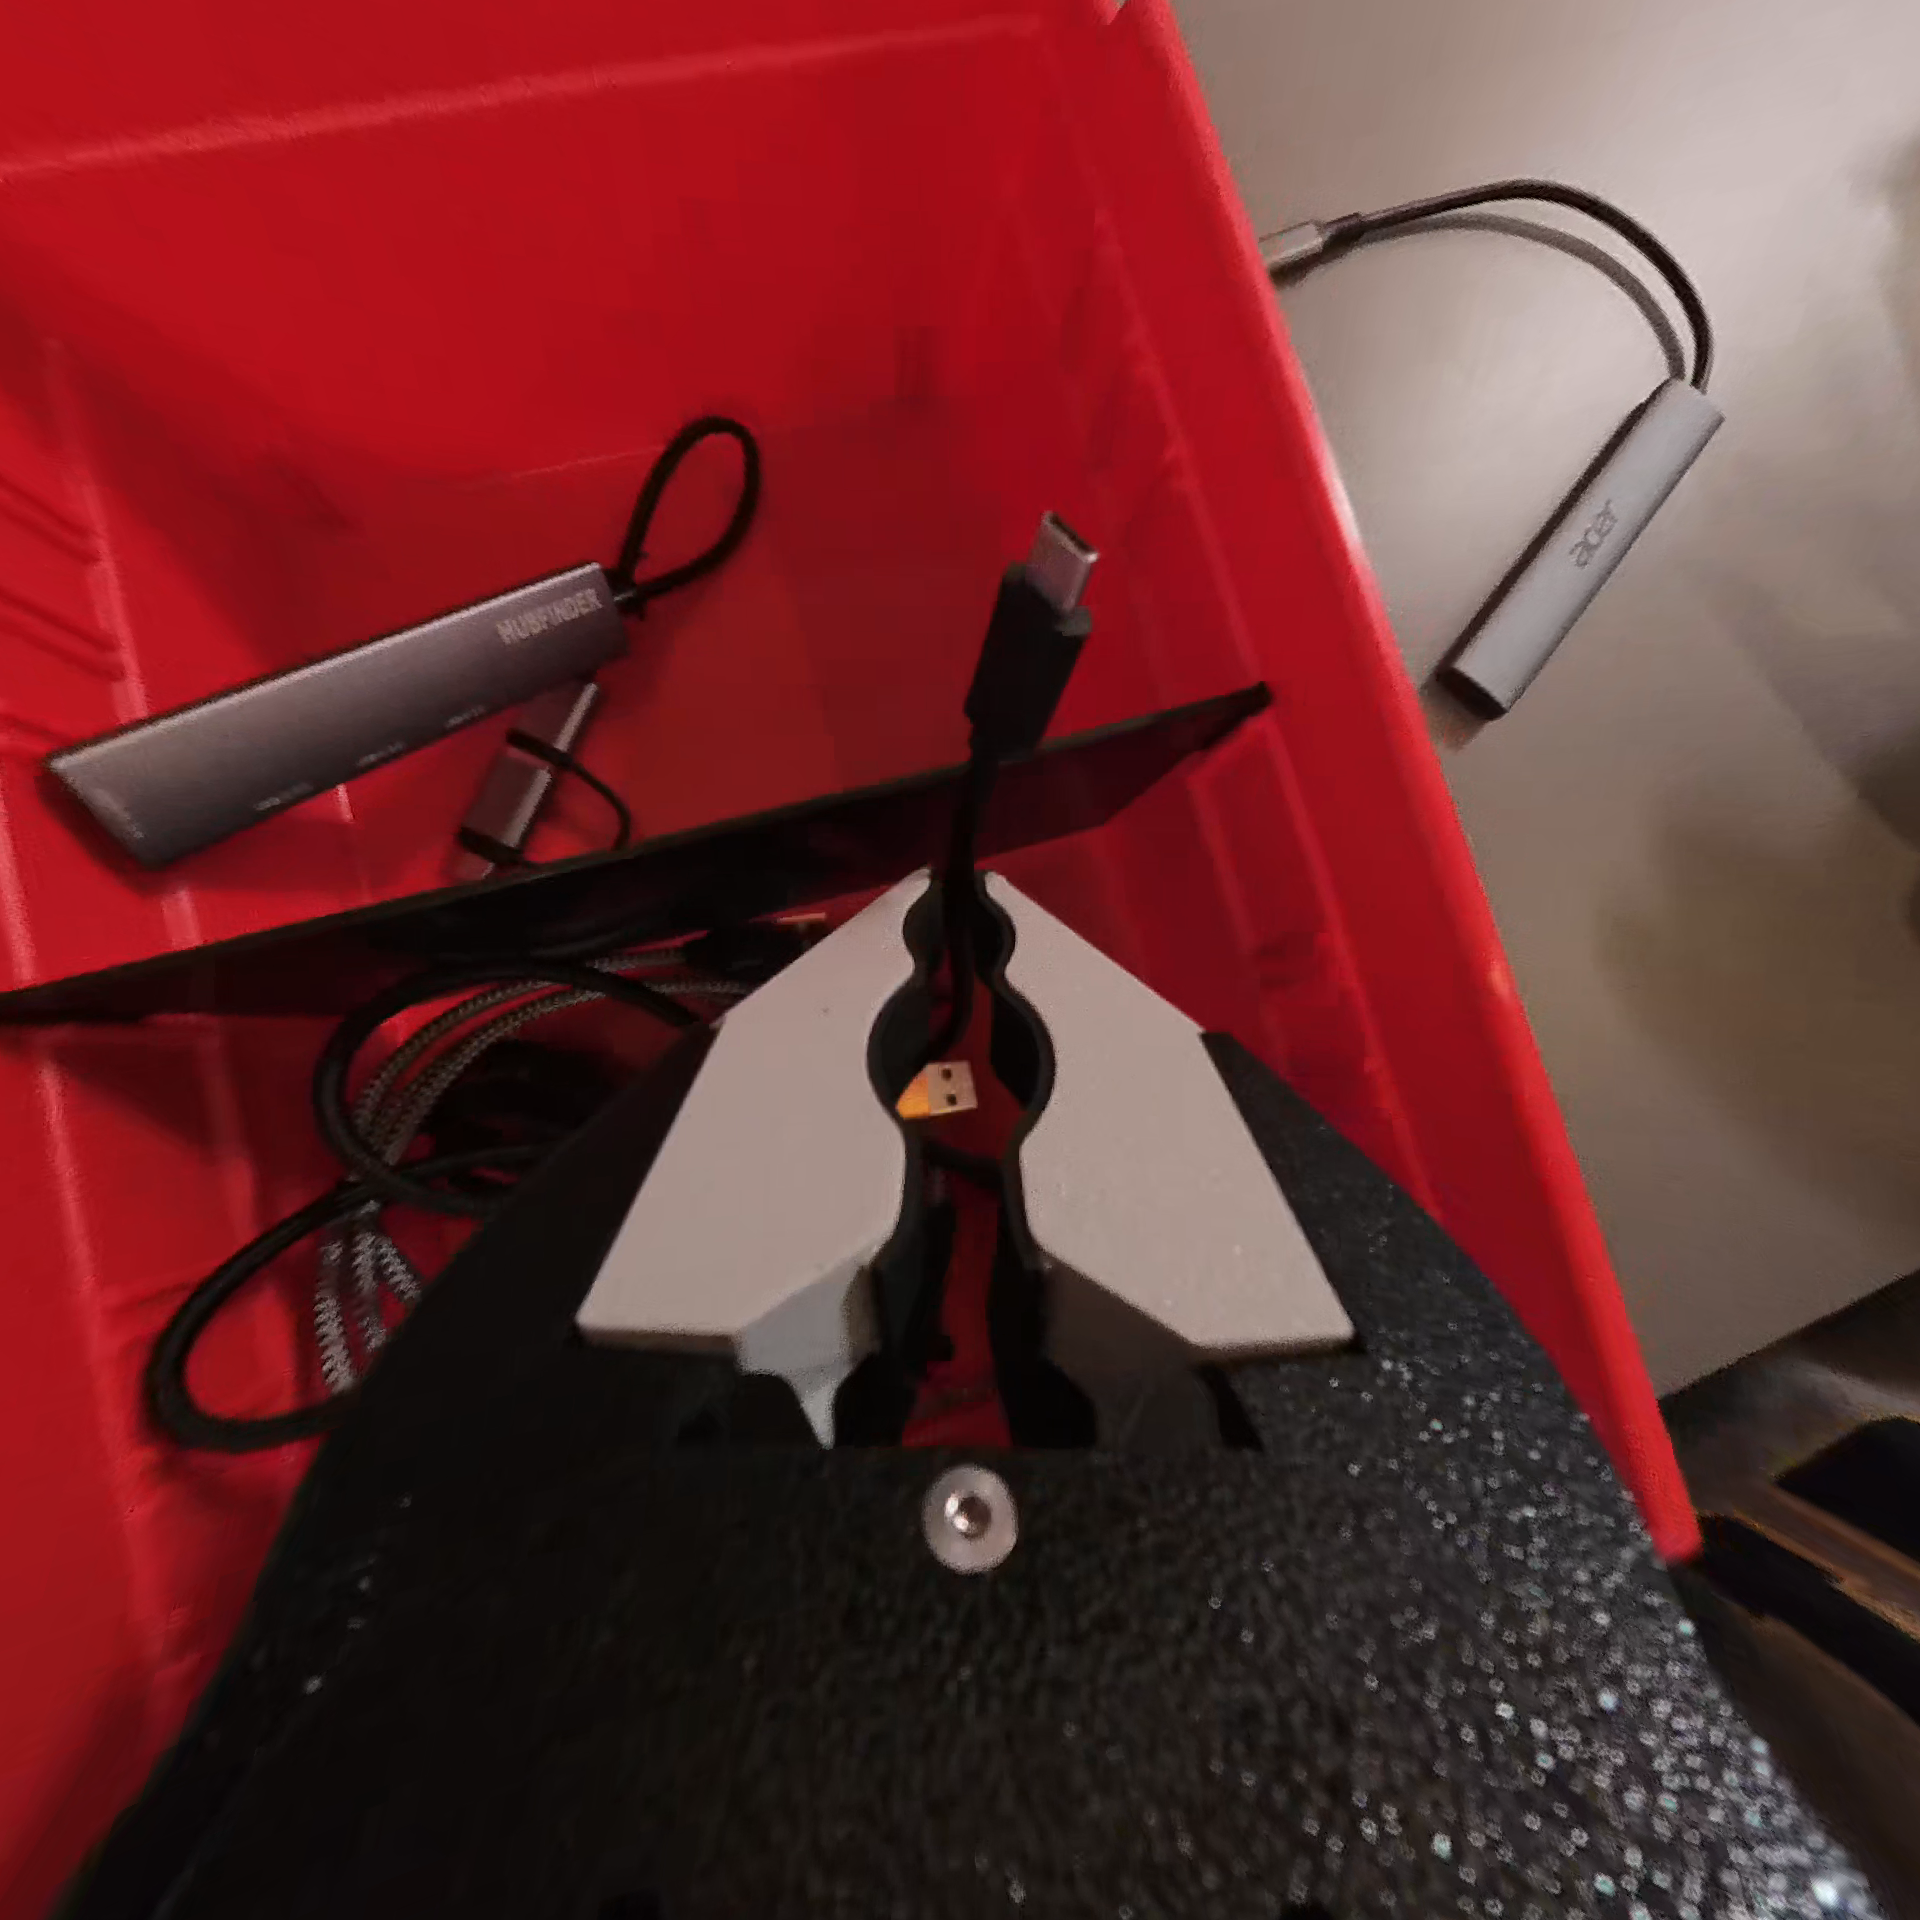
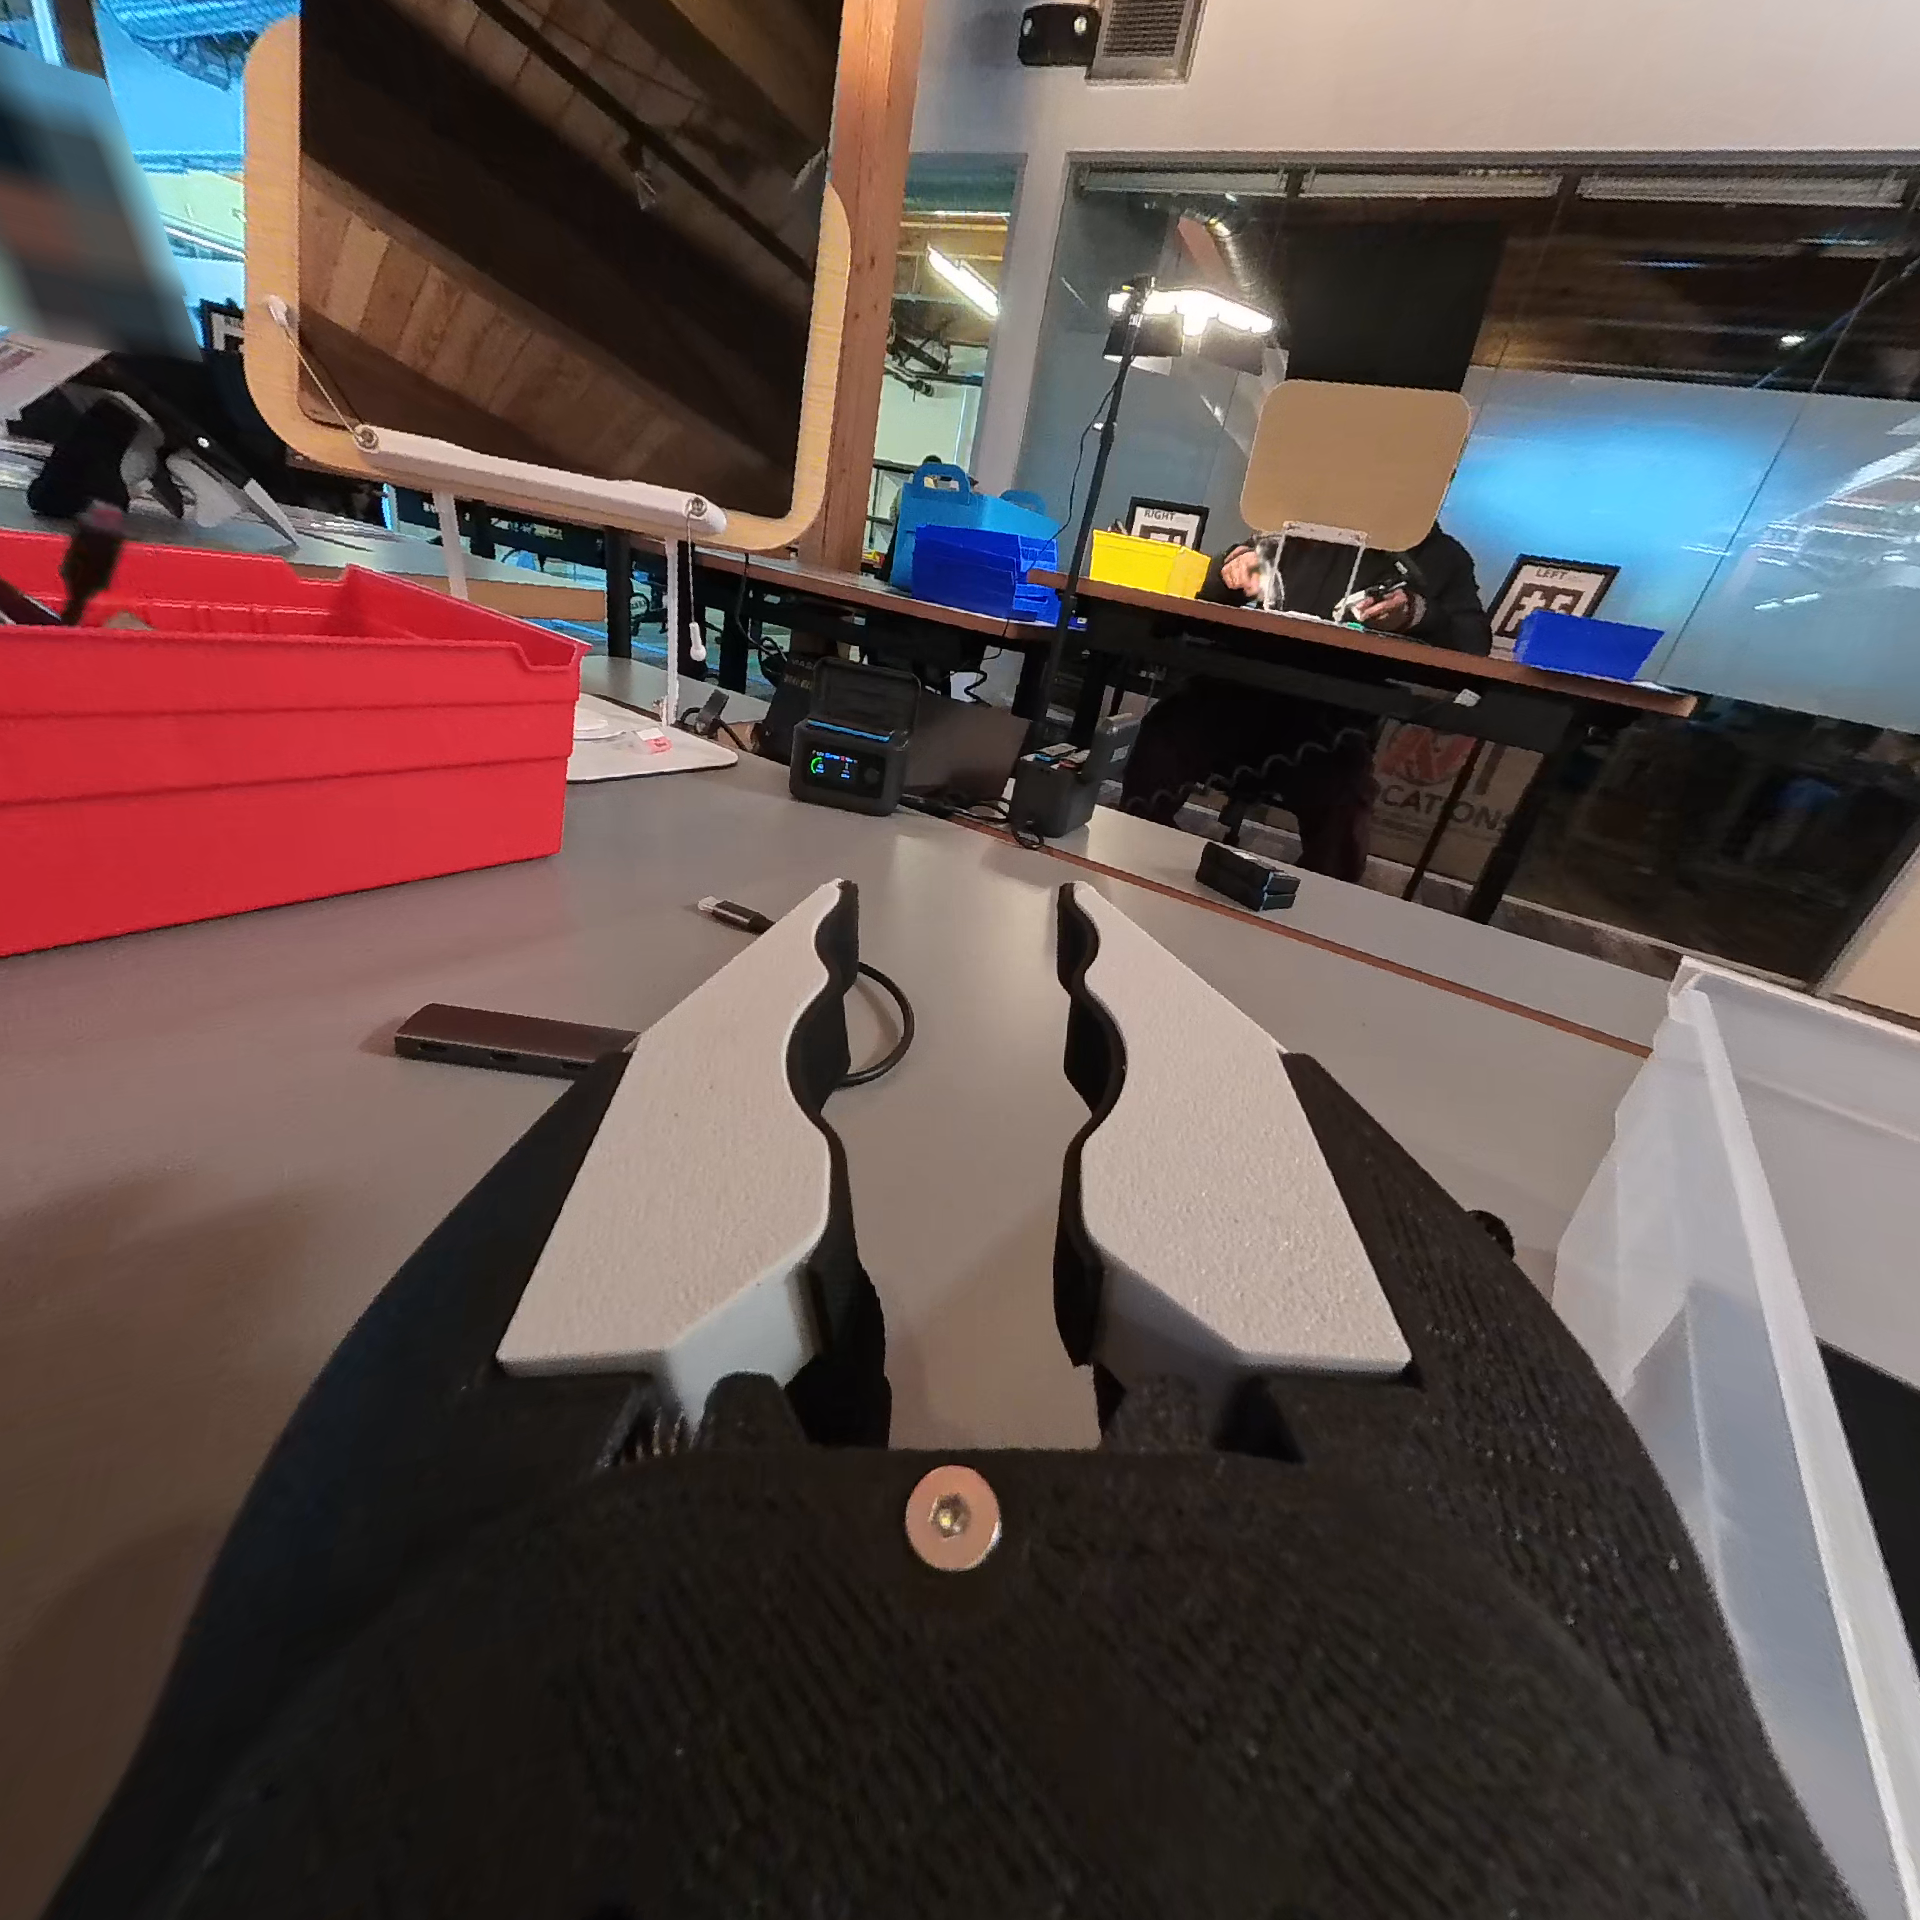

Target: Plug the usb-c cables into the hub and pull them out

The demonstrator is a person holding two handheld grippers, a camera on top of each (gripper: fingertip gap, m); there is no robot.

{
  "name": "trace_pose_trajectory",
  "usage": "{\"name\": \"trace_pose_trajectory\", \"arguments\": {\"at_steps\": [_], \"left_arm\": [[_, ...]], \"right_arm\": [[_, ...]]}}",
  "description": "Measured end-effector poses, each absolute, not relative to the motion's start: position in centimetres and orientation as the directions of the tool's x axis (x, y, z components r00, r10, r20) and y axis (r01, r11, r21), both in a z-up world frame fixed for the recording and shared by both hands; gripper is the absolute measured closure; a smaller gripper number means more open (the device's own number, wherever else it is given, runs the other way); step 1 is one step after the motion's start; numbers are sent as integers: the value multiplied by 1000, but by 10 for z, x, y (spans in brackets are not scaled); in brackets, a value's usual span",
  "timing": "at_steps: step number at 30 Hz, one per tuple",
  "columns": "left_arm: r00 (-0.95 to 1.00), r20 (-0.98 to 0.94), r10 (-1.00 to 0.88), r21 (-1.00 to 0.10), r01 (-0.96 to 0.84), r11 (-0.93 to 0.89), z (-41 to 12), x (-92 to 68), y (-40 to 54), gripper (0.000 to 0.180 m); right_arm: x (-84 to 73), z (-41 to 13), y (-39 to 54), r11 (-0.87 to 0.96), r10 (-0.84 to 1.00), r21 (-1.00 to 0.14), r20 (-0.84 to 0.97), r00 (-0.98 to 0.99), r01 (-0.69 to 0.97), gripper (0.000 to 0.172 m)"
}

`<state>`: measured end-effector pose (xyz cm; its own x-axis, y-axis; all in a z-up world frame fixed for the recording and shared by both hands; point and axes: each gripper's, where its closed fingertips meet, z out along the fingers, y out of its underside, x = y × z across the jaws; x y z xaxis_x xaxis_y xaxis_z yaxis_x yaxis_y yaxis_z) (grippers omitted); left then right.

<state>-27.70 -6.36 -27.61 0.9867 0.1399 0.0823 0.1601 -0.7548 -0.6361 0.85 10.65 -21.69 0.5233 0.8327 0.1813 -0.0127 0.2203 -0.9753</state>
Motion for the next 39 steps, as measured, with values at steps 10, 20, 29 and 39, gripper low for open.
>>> {"name": "trace_pose_trajectory", "arguments": {"at_steps": [10,20,29,39], "left_arm": [[988,-61,142,-824,31,-565,-125,-295,-79,180],[951,-259,171,-883,-161,-440,-23,-297,-66,179],[961,-201,-191,-910,-255,-327,-15,-207,-2,179],[888,-53,-456,-893,-246,-376,-117,-73,110,179]], "right_arm": [[11,-213,108,232,826,-972,184,533,-23,138],[9,-213,111,225,828,-974,178,531,-24,138],[7,-211,113,233,822,-972,182,539,-27,138],[9,-200,116,280,793,-958,199,576,-56,138]]}}
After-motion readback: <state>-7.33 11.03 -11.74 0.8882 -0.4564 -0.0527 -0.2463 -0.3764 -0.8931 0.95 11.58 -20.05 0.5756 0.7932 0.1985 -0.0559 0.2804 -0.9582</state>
